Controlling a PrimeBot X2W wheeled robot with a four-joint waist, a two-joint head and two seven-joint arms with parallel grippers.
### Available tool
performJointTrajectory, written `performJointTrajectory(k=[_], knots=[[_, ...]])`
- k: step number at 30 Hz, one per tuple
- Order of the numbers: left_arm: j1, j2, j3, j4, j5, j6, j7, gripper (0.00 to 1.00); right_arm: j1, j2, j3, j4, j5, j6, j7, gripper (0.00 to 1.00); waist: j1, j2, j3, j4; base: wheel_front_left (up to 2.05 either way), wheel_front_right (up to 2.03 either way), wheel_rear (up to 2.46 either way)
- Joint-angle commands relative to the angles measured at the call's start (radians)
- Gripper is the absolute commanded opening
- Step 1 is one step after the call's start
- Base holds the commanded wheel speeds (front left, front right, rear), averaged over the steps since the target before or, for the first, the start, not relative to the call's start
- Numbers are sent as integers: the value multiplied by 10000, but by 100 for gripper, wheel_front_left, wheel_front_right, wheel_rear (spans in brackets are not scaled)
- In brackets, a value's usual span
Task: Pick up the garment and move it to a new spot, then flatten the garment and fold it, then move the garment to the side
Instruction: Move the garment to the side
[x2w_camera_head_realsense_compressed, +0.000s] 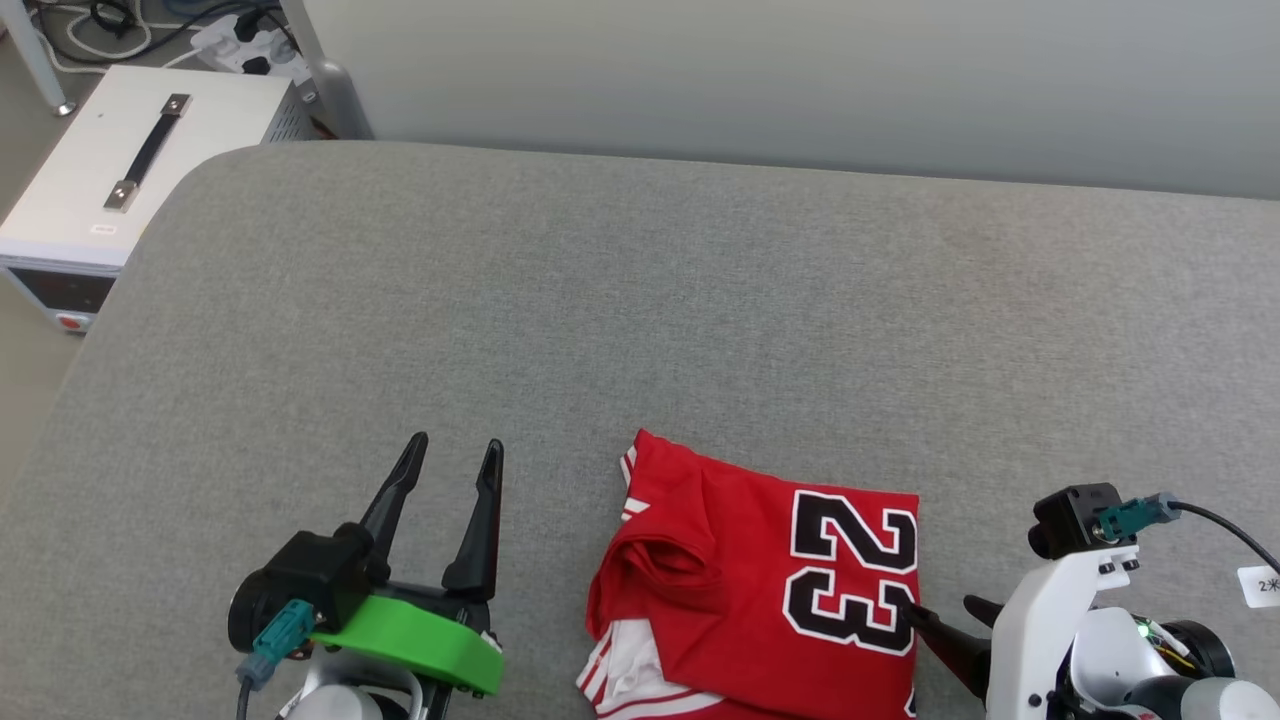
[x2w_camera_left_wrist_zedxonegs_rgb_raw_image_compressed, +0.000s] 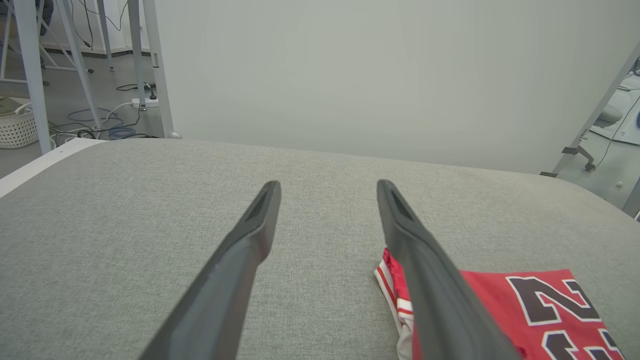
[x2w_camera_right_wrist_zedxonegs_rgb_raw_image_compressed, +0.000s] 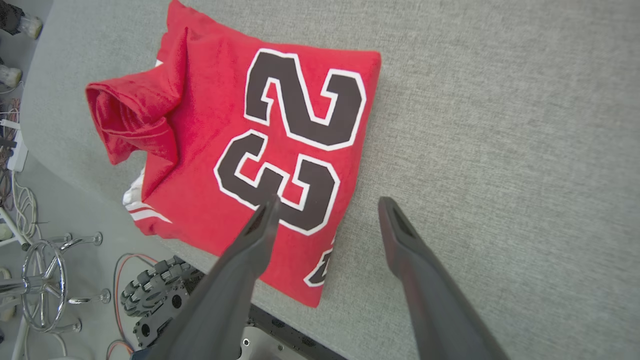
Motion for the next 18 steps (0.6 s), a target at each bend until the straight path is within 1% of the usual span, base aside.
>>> performJointTrajectory(k=[1,6,9,13,17,18], knots=[[-230,-37,-35,4,17,-31,-57,100,-233,139,-140,101,-94,-6,247,100,0,0,343,360,0,0,0],[-486,-85,-111,-4,8,-31,-57,100,-663,568,-477,554,-472,-6,994,100,0,0,721,780,0,0,0],[-562,-118,-78,7,66,-31,-57,100,-882,724,-649,864,-675,-6,1129,100,0,0,900,967,0,0,0],[-667,-138,-133,24,92,-31,-57,100,-1065,840,-539,1251,-816,-6,1134,100,0,0,1126,1184,0,0,0],[-767,-155,-188,64,110,-31,-57,100,-1105,836,-151,1581,-923,-6,1049,100,0,0,1272,1333,0,0,0],[-806,-148,-309,137,187,-31,-57,100,-1049,720,94,1892,-1040,-6,819,7,0,0,1305,1371,0,0,0]])
